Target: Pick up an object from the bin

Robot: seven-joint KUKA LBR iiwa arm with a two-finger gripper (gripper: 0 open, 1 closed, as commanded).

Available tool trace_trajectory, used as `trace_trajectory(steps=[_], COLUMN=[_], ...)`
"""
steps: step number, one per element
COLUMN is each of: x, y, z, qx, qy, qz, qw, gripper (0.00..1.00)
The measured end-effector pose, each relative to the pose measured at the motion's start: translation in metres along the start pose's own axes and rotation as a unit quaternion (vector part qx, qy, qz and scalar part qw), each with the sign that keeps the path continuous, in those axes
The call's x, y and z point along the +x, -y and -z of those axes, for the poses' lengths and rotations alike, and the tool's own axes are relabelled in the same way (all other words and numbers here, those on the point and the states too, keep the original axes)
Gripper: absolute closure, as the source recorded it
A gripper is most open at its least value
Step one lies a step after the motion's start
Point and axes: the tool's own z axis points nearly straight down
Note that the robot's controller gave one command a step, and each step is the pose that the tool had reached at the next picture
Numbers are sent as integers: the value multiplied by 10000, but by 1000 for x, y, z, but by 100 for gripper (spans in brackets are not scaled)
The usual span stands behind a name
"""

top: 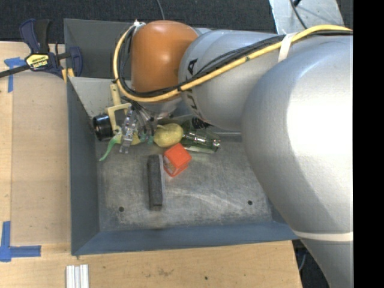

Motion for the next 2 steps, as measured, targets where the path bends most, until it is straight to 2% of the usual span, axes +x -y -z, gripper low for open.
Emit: trace_trajectory(steps=[1,2], x=[14,13], y=[-2,-2], z=[-61,-58], qx=[23,25], qy=[-10,-20], qz=[-27,-64], qw=[10000,10000], gripper=[100,100])
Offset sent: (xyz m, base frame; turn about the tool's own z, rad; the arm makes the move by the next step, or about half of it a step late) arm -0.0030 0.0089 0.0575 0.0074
